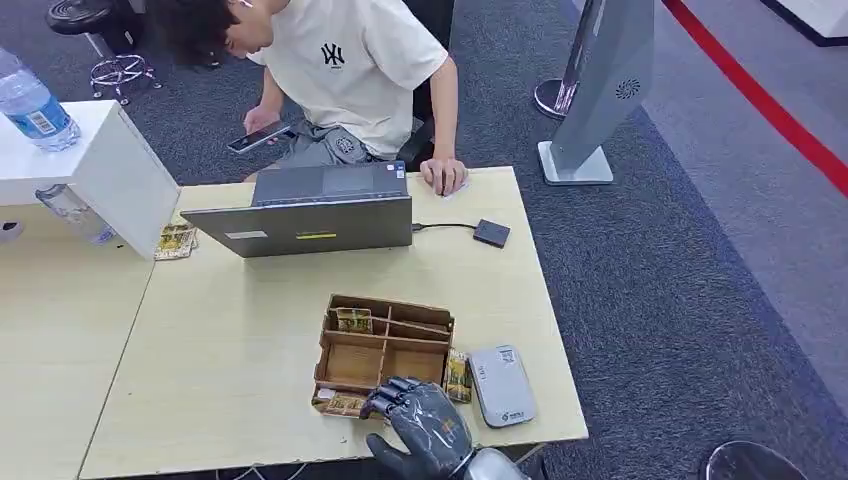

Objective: Pass the card to the sensor for recognition and then transmit it.

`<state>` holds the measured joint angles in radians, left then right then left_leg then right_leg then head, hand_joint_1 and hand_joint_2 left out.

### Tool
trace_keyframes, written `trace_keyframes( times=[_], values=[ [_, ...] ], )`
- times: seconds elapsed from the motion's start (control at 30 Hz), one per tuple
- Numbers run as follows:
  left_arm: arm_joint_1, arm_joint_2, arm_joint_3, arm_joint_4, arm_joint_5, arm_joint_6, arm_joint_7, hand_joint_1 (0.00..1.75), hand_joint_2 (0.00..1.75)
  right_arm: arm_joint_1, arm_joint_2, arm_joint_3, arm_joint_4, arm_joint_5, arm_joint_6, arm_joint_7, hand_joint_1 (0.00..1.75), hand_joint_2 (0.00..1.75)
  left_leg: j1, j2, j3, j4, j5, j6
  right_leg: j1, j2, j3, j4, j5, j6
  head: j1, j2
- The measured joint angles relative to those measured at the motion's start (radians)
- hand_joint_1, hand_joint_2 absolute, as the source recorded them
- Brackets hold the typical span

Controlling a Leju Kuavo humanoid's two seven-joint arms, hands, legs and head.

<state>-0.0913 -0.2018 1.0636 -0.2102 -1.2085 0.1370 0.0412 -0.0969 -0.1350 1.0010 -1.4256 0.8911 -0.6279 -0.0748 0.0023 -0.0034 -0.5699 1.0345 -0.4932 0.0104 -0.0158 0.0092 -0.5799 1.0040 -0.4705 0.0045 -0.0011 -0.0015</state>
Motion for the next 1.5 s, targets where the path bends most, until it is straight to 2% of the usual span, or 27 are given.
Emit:
trace_keyframes(
  times=[0.13,0.4,0.73,0.93,1.2,1.3,1.37,1.47,1.5],
  values=[
    [0.0,0.0,0.002,0.0,0.0,0.0,0.0,0.0,0.0,-0.006,-0.004,0.011,0.005,-0.008,0.0,0.012,0.84,1.75,0.0,0.0,0.0,0.0,0.0,0.0,0.0,0.0,0.0,0.0,0.0,0.0,0.0,0.0],
    [0.0,0.001,0.008,0.0,0.0,0.001,0.001,0.0,0.0,-0.015,-0.016,0.026,0.024,-0.008,-0.002,0.037,1.03,1.75,0.0,0.001,0.0,0.0,0.0,0.0,0.0,0.001,0.0,0.0,0.0,0.0,0.0,0.0],
    [-0.001,0.004,0.009,0.0,0.0,0.001,0.003,0.0,0.0,0.02,-0.085,0.064,0.054,0.021,-0.021,0.073,1.03,1.75,-0.001,0.002,0.001,0.0,-0.002,0.001,0.0,0.001,0.001,0.0,0.0,0.0,0.0,0.0],
    [-0.001,0.005,0.01,0.0,0.0,0.001,0.003,0.0,0.0,0.02,-0.095,0.077,0.058,0.037,-0.034,0.094,0.98,1.75,0.0,0.002,0.002,0.0,-0.002,0.001,0.0,0.001,0.002,0.0,0.0,0.0,0.0,0.0],
    [-0.001,0.005,0.01,0.0,0.0,0.001,0.003,0.0,0.0,0.026,-0.097,0.078,0.066,0.059,-0.062,0.117,0.99,1.75,-0.001,0.002,0.004,0.0,-0.002,0.001,0.0,0.001,0.005,0.0,0.0,0.001,0.0,0.0],
    [-0.001,0.005,0.01,0.0,-0.001,0.001,0.003,0.0,0.0,0.028,-0.097,0.078,0.067,0.063,-0.065,0.121,0.8,1.75,-0.001,0.002,0.004,0.0,-0.002,0.001,0.0,0.001,0.005,-0.001,0.0,0.001,0.0,0.0],
    [-0.001,0.005,0.01,0.0,-0.002,0.001,0.003,0.0,0.0,0.03,-0.099,0.078,0.068,0.064,-0.066,0.124,0.56,1.75,-0.001,0.002,0.004,0.0,-0.002,0.001,0.0,0.001,0.005,-0.001,0.0,0.001,0.0,0.0],
    [-0.001,0.005,0.01,0.0,-0.002,0.001,0.003,0.0,0.0,0.038,-0.101,0.078,0.071,0.066,-0.067,0.127,0.47,1.75,-0.001,0.002,0.005,0.0,-0.002,0.001,0.0,0.001,0.005,-0.001,0.0,0.001,0.0,0.0],
    [-0.001,0.005,0.01,0.0,-0.002,0.001,0.003,0.0,0.0,0.042,-0.102,0.078,0.073,0.066,-0.067,0.127,0.49,1.75,-0.001,0.002,0.005,0.0,-0.002,0.001,0.0,0.001,0.005,0.0,0.0,0.001,0.0,0.0]
  ],
)
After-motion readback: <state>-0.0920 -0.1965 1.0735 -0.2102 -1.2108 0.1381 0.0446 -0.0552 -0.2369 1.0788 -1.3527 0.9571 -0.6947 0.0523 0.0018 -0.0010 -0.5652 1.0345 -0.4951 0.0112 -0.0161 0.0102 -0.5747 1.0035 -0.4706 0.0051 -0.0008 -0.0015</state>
